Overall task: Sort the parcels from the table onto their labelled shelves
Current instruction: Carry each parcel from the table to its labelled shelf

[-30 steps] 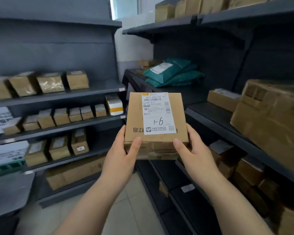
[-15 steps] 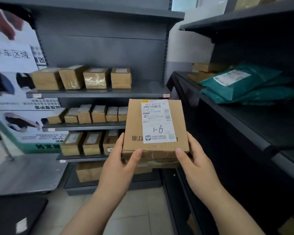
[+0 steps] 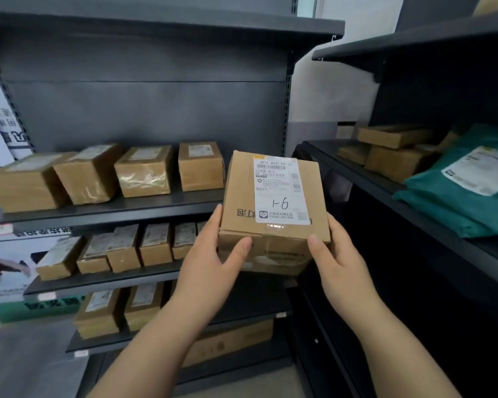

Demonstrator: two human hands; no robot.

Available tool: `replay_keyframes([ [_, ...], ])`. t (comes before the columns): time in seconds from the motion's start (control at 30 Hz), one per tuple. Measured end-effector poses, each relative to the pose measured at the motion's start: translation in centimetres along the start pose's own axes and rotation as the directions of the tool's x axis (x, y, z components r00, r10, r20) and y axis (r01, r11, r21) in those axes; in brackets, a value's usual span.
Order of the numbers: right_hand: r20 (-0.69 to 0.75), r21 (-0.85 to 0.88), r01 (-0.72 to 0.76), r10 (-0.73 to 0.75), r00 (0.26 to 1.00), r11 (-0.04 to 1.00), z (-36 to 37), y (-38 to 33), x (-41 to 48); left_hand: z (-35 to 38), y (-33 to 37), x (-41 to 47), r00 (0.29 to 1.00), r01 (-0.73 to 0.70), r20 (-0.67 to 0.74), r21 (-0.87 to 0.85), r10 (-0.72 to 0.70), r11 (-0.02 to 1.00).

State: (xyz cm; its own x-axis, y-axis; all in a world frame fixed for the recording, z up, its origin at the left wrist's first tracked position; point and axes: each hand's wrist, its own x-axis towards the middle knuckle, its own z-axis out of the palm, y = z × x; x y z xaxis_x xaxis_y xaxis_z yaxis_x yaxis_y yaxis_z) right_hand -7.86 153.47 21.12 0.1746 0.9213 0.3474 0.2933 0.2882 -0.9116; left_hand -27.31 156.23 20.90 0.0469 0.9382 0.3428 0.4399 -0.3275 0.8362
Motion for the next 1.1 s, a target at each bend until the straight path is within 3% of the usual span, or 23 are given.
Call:
replay_keyframes([
  [0.2,-0.059,-0.031,-0.029,0.027,0.998,0.999,1.0,2.9,6.7,2.2,-3.0,6.2,0.999,-0.004,0.032,0.099,0.001,0.995],
  [0.47,-0.036,-0.042,-0.041,0.039,0.999,0.998,2.3,6.0,19.6,5.1,-4.9,17.7,0.999,0.04,-0.008,0.158,-0.039,0.987],
  [0.9,0.145,-0.076,-0.027,0.037,0.989,0.997,3.3,11.9,34.1,9.1,-7.3,29.6,0.99,0.105,-0.117,0.248,-0.077,0.963],
  [0.97,0.099,-0.265,0.066,-0.041,0.994,0.962,3.1,12.2,34.5,9.2,-7.0,29.7,0.989,0.036,-0.146,0.38,0.022,0.924],
  [1.0,0.06,-0.374,0.163,-0.152,0.987,0.913,3.0,12.1,34.6,9.3,-6.9,29.7,0.976,-0.036,-0.171,0.478,0.134,0.877],
  [1.1,0.069,-0.564,0.443,-0.495,0.866,0.696,3.2,12.2,34.4,9.8,-7.4,30.0,0.922,-0.158,-0.148,0.697,0.356,0.7],
])
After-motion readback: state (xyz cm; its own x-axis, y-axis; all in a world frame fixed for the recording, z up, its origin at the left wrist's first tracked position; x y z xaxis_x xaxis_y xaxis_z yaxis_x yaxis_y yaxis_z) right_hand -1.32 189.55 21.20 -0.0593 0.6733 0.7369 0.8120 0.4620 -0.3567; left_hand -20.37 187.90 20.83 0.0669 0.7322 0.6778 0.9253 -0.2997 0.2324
